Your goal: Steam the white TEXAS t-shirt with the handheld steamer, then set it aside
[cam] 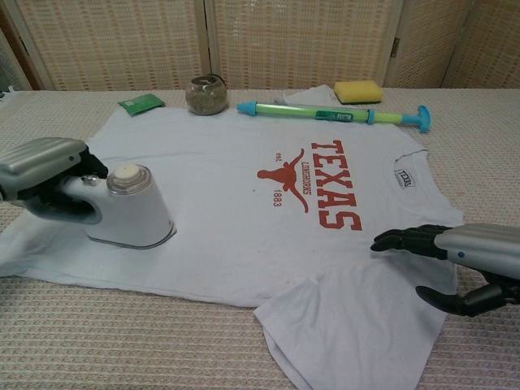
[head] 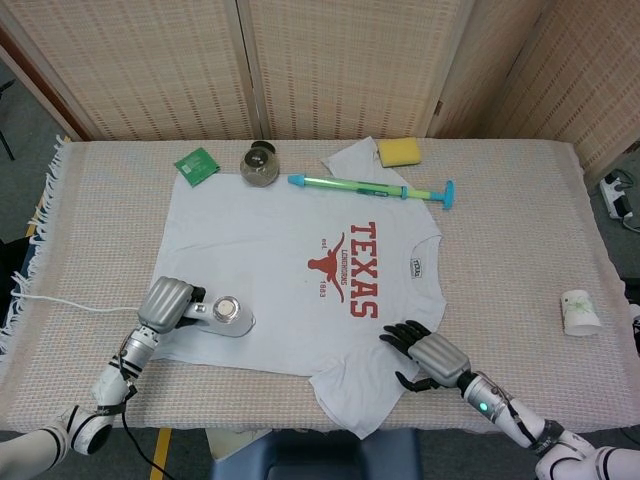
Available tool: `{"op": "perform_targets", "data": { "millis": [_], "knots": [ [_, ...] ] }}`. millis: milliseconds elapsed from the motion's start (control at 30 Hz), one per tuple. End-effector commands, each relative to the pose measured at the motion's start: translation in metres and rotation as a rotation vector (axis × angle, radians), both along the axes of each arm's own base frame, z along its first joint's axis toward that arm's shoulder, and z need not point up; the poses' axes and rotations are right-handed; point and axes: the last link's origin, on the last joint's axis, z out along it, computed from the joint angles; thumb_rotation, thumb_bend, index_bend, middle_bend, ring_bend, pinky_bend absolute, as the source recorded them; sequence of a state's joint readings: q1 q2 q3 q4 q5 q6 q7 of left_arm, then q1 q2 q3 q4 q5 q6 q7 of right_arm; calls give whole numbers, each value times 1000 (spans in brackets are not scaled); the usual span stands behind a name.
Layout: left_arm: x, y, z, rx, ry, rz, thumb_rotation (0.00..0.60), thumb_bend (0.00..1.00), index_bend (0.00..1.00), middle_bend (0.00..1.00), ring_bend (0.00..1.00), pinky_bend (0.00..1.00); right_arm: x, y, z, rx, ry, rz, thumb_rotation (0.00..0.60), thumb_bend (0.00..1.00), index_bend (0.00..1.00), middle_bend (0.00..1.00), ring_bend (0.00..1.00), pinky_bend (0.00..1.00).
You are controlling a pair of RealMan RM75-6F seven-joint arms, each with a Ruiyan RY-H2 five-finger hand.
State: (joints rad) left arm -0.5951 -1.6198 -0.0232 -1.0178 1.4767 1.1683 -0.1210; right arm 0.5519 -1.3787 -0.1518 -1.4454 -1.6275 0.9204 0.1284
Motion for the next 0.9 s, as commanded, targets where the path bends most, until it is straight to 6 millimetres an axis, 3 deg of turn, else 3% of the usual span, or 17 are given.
{"op": "perform_targets", "data": {
  "millis": [33,267,467,633,900],
  "knots": [
    [7,8,7,44,-52,10,600,424,833,987,827,748,0,0,-1,3,1,1,178,528,0,0,0,0],
    [36,53,-1,122,-159,77,600,426,834,988,828,748,3,1,0,-4,-9,7,180,531,0,0,0,0],
    [39,72,-23,136,-95,110,600,427,834,988,829,748,3,3,2,-11,-6,1,181,542,0,0,0,0],
    [27,76,-27,156,-62,142,600,426,834,987,828,748,2,3,3,-16,-2,-2,182,553,0,0,0,0],
    [-16,75,-15,189,1,237,600,425,834,987,828,748,3,5,0,-7,-3,2,181,562,0,0,0,0]
  ]
}}
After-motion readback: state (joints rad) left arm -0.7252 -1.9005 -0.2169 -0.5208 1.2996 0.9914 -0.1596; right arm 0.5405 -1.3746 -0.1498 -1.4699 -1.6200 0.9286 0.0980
